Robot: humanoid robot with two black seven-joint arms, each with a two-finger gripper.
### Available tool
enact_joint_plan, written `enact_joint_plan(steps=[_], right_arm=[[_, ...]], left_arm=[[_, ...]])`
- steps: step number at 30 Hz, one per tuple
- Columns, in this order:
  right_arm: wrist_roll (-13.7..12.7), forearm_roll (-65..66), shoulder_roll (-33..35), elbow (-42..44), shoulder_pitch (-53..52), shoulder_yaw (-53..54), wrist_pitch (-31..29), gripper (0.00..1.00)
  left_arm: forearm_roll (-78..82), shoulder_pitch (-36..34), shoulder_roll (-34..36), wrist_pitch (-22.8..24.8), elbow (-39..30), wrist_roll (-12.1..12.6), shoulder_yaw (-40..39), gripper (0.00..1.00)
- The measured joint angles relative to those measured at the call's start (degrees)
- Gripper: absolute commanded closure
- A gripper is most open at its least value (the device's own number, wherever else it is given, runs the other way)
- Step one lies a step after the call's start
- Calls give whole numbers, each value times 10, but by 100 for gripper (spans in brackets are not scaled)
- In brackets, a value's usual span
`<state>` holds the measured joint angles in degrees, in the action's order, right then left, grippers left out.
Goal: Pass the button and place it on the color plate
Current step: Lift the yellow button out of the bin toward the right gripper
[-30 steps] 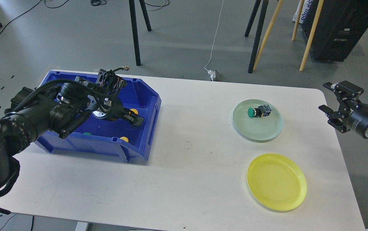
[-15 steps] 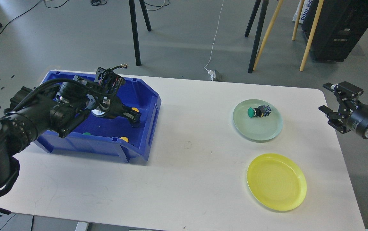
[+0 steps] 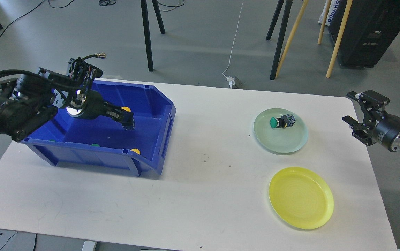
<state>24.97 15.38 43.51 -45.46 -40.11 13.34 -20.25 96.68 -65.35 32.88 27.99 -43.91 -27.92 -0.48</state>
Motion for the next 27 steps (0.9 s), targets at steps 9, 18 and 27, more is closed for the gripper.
enact_joint_plan(steps=[9, 18, 27], right_arm=[[-1, -1, -28, -7, -28, 4, 11, 14], [-2, -2, -49, -71, -44, 96, 16, 14], [-12, -3, -82, -126, -85, 125, 51, 14]], left_arm=[[-162, -3, 82, 0, -124, 9, -153, 76], [-408, -41, 23, 0, -115, 26, -218, 77], [-470, -47, -148, 0, -2, 38, -220, 79]])
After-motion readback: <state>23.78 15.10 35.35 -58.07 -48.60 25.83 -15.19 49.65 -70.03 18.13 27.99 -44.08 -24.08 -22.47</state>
